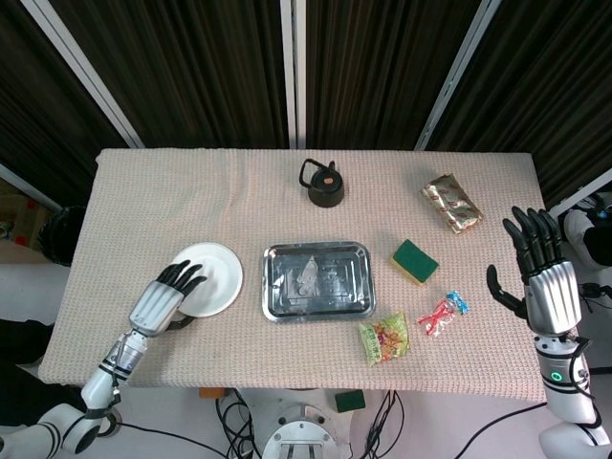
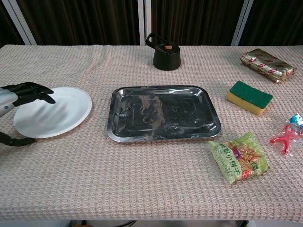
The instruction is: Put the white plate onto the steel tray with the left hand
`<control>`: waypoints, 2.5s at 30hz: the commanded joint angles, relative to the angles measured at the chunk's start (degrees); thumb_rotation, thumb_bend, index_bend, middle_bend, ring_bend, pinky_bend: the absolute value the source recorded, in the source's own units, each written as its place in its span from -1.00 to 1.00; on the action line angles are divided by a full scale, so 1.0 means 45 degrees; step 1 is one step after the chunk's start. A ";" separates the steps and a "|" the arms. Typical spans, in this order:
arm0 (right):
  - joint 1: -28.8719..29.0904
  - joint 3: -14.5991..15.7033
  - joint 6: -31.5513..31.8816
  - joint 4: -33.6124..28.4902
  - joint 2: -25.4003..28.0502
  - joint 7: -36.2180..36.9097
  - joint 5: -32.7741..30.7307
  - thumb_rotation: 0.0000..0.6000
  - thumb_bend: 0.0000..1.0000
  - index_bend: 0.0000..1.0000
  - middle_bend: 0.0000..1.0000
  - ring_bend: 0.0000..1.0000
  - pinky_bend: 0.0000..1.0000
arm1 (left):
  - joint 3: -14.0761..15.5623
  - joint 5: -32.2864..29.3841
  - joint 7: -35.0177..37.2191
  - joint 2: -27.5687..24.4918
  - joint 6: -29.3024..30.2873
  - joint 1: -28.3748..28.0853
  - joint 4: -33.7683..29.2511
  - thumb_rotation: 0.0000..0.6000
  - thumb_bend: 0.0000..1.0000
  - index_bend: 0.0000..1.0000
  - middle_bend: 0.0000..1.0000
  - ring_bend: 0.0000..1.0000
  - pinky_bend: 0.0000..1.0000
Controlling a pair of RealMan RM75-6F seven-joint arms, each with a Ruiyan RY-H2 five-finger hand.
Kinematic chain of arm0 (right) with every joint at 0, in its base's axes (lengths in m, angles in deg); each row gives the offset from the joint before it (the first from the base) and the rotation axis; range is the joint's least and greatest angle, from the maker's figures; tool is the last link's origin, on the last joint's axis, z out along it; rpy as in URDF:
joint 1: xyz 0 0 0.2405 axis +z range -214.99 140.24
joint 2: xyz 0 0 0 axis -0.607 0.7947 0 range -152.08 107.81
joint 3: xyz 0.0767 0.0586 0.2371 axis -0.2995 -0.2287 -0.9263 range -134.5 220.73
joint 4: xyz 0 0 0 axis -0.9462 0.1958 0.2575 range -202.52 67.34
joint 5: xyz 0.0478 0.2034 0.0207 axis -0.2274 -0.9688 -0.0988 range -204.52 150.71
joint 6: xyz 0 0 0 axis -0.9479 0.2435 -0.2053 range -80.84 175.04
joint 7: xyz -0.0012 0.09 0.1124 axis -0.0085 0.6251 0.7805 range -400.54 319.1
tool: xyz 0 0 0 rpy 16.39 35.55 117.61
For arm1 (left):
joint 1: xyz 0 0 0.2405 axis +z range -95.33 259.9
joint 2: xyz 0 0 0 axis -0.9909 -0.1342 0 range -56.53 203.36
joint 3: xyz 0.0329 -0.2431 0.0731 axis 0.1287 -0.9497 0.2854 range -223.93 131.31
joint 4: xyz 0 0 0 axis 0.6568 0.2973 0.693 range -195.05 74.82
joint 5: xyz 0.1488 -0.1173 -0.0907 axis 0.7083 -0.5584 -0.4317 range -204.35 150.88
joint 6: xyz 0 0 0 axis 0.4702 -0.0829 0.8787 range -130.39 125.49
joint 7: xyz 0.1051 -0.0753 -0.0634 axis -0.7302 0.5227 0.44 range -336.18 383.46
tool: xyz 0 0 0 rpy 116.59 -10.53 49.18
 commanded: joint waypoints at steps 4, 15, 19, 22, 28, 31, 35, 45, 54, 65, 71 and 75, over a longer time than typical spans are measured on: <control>0.0038 0.0041 -0.0168 0.0091 -0.0082 0.0025 -0.0066 1.00 0.00 -1.00 -1.00 -1.00 -1.00 | -0.0191 0.0267 0.0606 0.0868 0.0751 0.0013 0.1474 1.00 -0.65 -0.39 -0.71 -0.90 -0.68; 0.0048 0.0033 -0.0171 0.0145 -0.0123 -0.0042 -0.0068 1.00 0.00 -1.00 -1.00 -1.00 -1.00 | -0.0321 0.0125 0.1496 0.1717 0.0548 -0.0231 0.3303 1.00 -0.30 -0.09 -0.66 -0.90 -0.68; 0.0042 0.0027 -0.0199 0.0167 -0.0128 -0.0019 -0.0120 1.00 0.00 -1.00 -1.00 -1.00 -1.00 | -0.0291 0.0156 0.1690 0.1911 0.0645 -0.0251 0.3719 1.00 -0.24 0.14 -0.61 -0.90 -0.68; 0.0040 0.0039 -0.0226 0.0239 -0.0169 0.0030 -0.0149 1.00 0.00 -1.00 -1.00 -1.00 -1.00 | -0.0248 0.0190 0.1817 0.1949 0.0723 -0.0254 0.3839 1.00 -0.23 0.27 -0.59 -0.90 -0.68; 0.0042 0.0037 -0.0257 0.0356 -0.0215 0.0125 -0.0207 1.00 0.00 -1.00 -1.00 -1.00 -1.00 | -0.0334 0.0237 0.2087 0.2077 0.1273 -0.0255 0.4138 1.00 -0.23 0.45 -0.52 -0.89 -0.68; 0.0038 0.0039 -0.0229 0.0364 -0.0214 0.0106 -0.0183 1.00 0.00 -1.00 -1.00 -1.00 -1.00 | -0.0402 0.0262 0.2309 0.2151 0.1642 -0.0254 0.4315 1.00 -0.23 0.49 -0.48 -0.86 -0.68; 0.0037 0.0042 -0.0233 0.0336 -0.0206 0.0072 -0.0179 1.00 0.00 -1.00 -1.00 -1.00 -1.00 | -0.0451 0.0274 0.2578 0.2195 0.2001 -0.0232 0.4521 1.00 -0.22 0.52 -0.45 -0.86 -0.68; 0.0096 0.0073 -0.0343 0.0342 -0.0298 -0.0011 -0.0162 1.00 0.00 -1.00 -1.00 -1.00 -1.00 | -0.0613 0.0297 0.3322 0.2294 0.3087 -0.0146 0.4957 1.00 -0.22 0.56 -0.43 -0.86 -0.68; 0.0112 0.0067 -0.0344 0.0291 -0.0272 -0.0087 -0.0138 1.00 0.00 -1.00 -1.00 -1.00 -1.00 | -0.0831 0.0374 0.4060 0.2422 0.4089 -0.0314 0.5152 1.00 -0.23 0.60 -0.39 -0.83 -0.68; 0.0068 -0.0018 -0.0241 0.0308 -0.0247 -0.0102 -0.0226 1.00 0.00 -1.00 -1.00 -1.00 -1.00 | -0.0855 0.1645 0.3201 0.2544 0.4064 -0.2562 0.3446 1.00 -0.22 0.61 -0.38 -0.82 -0.68; 0.0051 -0.0231 -0.0255 0.0438 -0.0120 0.0064 -0.0541 1.00 0.00 -1.00 -1.00 -1.00 -1.00 | -0.0859 0.2084 0.2661 0.3212 0.2919 -0.3919 0.3022 1.00 -0.21 0.63 -0.38 -0.82 -0.68; 0.0055 -0.0291 -0.0253 0.0510 -0.0068 0.0190 -0.0617 1.00 0.00 -1.00 -1.00 -1.00 -1.00 | -0.0663 0.2191 0.2788 0.3824 0.1885 -0.4580 0.3497 1.00 -0.20 0.64 -0.38 -0.82 -0.68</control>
